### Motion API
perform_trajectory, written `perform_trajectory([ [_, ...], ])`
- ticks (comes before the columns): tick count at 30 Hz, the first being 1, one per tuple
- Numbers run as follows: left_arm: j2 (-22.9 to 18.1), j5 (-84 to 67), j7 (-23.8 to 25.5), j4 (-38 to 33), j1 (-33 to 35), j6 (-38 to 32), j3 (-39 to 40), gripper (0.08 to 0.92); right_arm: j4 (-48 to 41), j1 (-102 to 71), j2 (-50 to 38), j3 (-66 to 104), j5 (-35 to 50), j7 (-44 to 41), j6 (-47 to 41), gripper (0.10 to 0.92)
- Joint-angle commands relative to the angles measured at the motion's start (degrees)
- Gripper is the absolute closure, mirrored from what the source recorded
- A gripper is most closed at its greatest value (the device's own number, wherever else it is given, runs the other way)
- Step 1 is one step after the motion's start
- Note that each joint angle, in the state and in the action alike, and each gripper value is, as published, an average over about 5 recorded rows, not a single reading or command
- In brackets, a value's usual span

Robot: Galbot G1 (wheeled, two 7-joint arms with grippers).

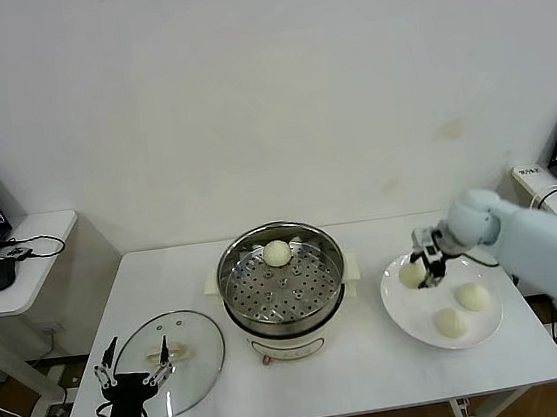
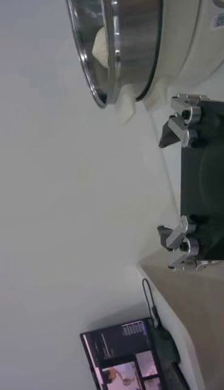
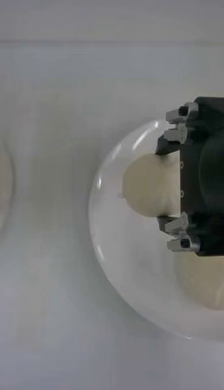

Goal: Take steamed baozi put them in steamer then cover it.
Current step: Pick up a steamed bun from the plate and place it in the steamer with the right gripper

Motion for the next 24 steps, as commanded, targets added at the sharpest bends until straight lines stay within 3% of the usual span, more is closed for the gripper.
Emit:
perform_trajectory([
  [1, 0.4, -0.1, 0.0, 0.1, -0.2, 0.0, 0.0, 0.177, 10.6, 23.7, -1.0, -13.0, 15.0, 2.1, -6.7, 0.389],
  [10, 0.5, -0.7, 0.0, 0.2, -0.3, -0.1, -0.6, 0.177, 7.0, 27.5, 17.0, -17.7, 27.7, 7.8, -13.9, 0.381],
  [17, 1.0, -1.8, 0.2, 0.2, 0.2, -0.1, -2.5, 0.177, -4.6, 20.9, 33.7, -17.4, 28.7, 10.9, -16.4, 0.380],
  [24, 0.8, -1.9, 0.2, 0.1, 0.4, -0.2, -2.9, 0.177, -12.4, 16.0, 41.9, -17.5, 27.9, 12.3, -17.5, 0.379],
])
